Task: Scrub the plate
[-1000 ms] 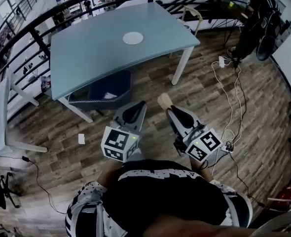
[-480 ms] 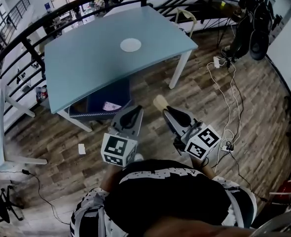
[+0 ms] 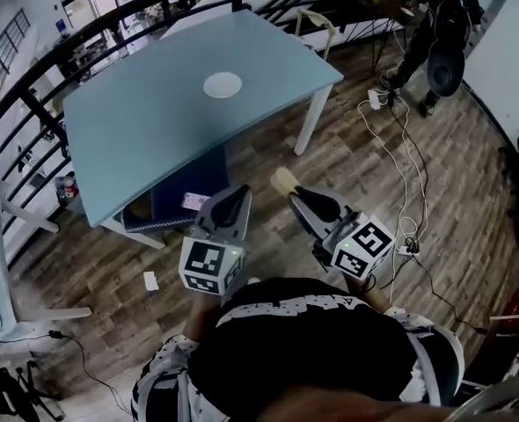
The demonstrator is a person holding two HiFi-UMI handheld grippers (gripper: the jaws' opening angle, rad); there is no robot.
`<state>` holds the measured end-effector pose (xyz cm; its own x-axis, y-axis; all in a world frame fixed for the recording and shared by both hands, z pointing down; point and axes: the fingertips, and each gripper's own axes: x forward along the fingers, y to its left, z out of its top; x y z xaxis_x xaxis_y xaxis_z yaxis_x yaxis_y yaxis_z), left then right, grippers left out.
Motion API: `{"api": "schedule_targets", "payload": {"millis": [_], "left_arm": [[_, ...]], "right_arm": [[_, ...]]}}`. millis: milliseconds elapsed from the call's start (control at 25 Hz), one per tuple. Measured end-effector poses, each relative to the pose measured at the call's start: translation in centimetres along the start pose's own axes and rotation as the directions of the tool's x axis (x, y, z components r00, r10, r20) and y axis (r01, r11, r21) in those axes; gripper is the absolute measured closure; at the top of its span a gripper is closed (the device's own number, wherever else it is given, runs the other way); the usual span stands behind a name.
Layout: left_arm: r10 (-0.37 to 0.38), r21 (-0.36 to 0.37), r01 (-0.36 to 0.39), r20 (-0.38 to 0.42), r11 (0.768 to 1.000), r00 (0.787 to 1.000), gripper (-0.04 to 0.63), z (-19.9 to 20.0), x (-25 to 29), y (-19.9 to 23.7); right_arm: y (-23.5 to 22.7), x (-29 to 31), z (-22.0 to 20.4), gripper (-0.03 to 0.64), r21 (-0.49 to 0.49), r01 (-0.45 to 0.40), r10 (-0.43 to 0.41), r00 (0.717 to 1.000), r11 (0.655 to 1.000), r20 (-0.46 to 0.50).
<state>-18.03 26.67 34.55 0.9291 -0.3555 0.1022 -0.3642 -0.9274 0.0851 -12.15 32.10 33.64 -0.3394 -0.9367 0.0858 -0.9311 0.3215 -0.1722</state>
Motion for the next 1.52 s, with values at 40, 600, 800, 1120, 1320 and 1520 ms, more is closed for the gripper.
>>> {"api": "schedule_targets", "payload": {"millis": [40,600,800,1120,1320,1520], "left_arm": [[-0.007,-0.001,0.007,0.0,1.0,1.0,0.581,-0.1,0.1,0.1],[-0.001,0.001,0.001,-0.009,1.0,1.0,0.581,-1.3,2.0,0.4],[0.145,0.006,-0.145,-0.021,0.989,0.989,0.581,-1.1,2.3,3.2],[0.255,-0.029,-0.257,-0.048,0.966,0.966,0.581,-1.1,5.5,6.2],[0.276,-0.024,-0.278,-0.06,0.96,0.959,0.581,-0.6,9.2,6.5],[0.301,-0.021,-0.303,-0.06,0.953,0.952,0.58,0.0,12.2,7.2]], "right_arm": [[-0.1,0.1,0.0,0.566,0.0,0.007,-0.007,1.0,1.0,0.0],[-3.0,0.5,-0.6,0.565,0.021,0.014,-0.013,1.0,1.0,-0.005],[-5.2,3.6,0.0,0.565,0.029,-0.099,0.099,0.995,0.995,0.014],[-9.0,7.7,0.0,0.565,0.074,-0.221,0.221,0.975,0.972,0.009],[-13.1,8.9,0.8,0.566,0.09,-0.248,0.248,0.969,0.965,0.011],[-16.3,9.8,1.1,0.565,0.113,-0.265,0.265,0.964,0.958,0.017]]}}
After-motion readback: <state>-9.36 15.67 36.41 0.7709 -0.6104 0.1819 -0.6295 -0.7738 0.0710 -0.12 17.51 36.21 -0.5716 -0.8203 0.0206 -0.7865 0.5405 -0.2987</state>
